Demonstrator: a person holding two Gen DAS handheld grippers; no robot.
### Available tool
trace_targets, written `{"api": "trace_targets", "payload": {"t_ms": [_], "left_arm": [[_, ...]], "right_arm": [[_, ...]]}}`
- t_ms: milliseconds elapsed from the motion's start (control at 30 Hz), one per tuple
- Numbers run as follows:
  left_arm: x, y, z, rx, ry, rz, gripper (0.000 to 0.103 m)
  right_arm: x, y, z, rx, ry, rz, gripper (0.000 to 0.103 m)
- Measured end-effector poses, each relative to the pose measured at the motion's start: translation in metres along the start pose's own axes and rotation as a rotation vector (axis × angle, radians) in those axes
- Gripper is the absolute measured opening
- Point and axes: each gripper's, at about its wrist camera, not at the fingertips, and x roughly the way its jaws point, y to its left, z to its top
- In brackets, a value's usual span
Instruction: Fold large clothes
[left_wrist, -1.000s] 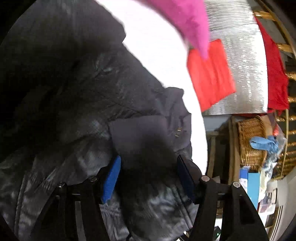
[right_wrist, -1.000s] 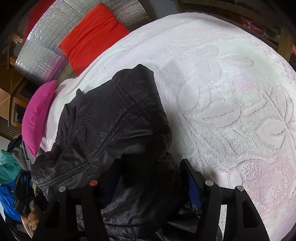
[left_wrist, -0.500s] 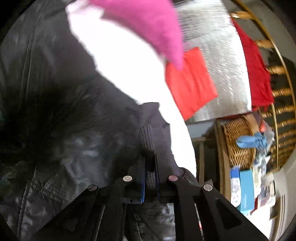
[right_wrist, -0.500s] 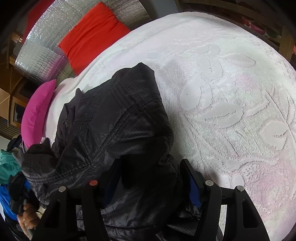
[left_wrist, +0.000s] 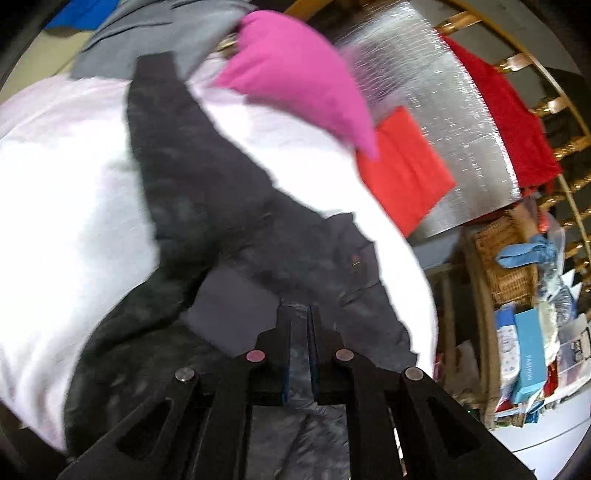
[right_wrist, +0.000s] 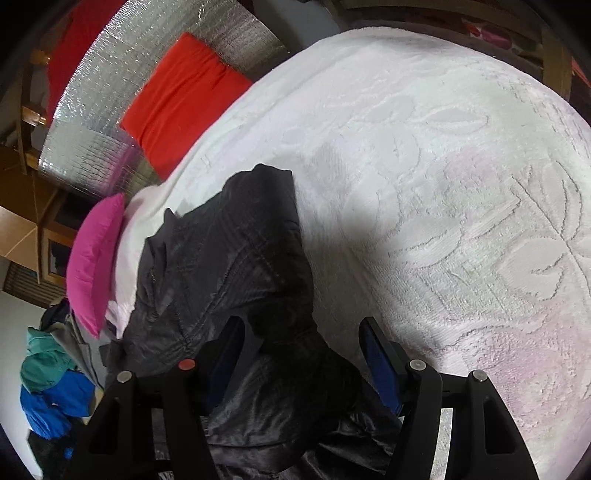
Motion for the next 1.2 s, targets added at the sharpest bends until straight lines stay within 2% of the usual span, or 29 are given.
{"api": "trace_targets", "payload": {"t_ms": [100, 167, 233, 300, 333, 367, 400, 500, 633, 733, 800, 867, 933, 1033, 1067, 1133, 1167, 1200], "left_arm": [[0.006, 0.006, -0.005, -0.001, 0.016, 0.038, 0.009], [0.015, 0.007, -0.009, 0.028, 0.031, 0.075, 0.017], [0.018, 0.013, -0.016, 0.05, 0.048, 0.083, 0.043], [0.027, 0.015, -0.021, 0.078, 0.051, 0.087, 0.049], [0.034, 0.016, -0.024, 0.095, 0.054, 0.09, 0.049], [0.042, 0.015, -0.026, 0.109, 0.063, 0.094, 0.049], [0.05, 0.014, -0.026, 0.116, 0.07, 0.097, 0.049], [0.072, 0.012, -0.029, 0.13, 0.08, 0.117, 0.049], [0.102, 0.004, -0.025, 0.151, 0.096, 0.147, 0.046], [0.122, -0.011, -0.018, 0.192, 0.085, 0.155, 0.03], [0.136, -0.022, -0.012, 0.225, 0.078, 0.191, 0.03], [0.148, -0.025, -0.01, 0.266, 0.084, 0.269, 0.03], [0.15, -0.019, -0.013, 0.255, 0.102, 0.267, 0.03], [0.136, -0.016, -0.02, 0.285, 0.085, 0.251, 0.03], [0.128, -0.017, -0.024, 0.304, 0.075, 0.25, 0.03], [0.118, -0.02, -0.028, 0.319, 0.068, 0.243, 0.031], [0.112, -0.022, -0.03, 0.327, 0.069, 0.227, 0.032], [0.109, -0.024, -0.032, 0.334, 0.07, 0.213, 0.038]], "right_arm": [[0.001, 0.0, 0.0, 0.005, 0.012, 0.015, 0.068], [0.006, 0.003, 0.0, -0.003, 0.023, -0.001, 0.068], [0.011, 0.006, -0.002, -0.024, 0.034, -0.004, 0.068], [0.018, 0.014, -0.006, -0.076, 0.051, -0.01, 0.066], [0.02, 0.019, -0.008, -0.106, 0.049, -0.032, 0.061], [0.022, 0.024, -0.01, -0.141, 0.041, -0.059, 0.047], [0.022, 0.029, -0.012, -0.183, 0.028, -0.082, 0.039], [0.014, 0.041, -0.016, -0.257, -0.044, -0.128, 0.025], [0.002, 0.046, -0.013, -0.263, -0.129, -0.136, 0.018], [-0.001, 0.043, -0.009, -0.243, -0.154, -0.125, 0.016], [0.001, 0.038, -0.006, -0.226, -0.155, -0.133, 0.016], [0.012, 0.031, -0.002, -0.204, -0.113, -0.145, 0.016], [0.019, 0.025, -0.001, -0.183, -0.07, -0.139, 0.02], [0.011, 0.017, 0.004, -0.111, -0.053, -0.073, 0.023], [0.006, 0.015, 0.006, -0.087, -0.052, -0.041, 0.03], [0.002, 0.01, 0.008, -0.052, -0.063, -0.005, 0.059], [-0.001, 0.008, 0.008, -0.035, -0.076, 0.002, 0.079], [-0.003, 0.007, 0.008, -0.026, -0.089, 0.008, 0.079]]}}
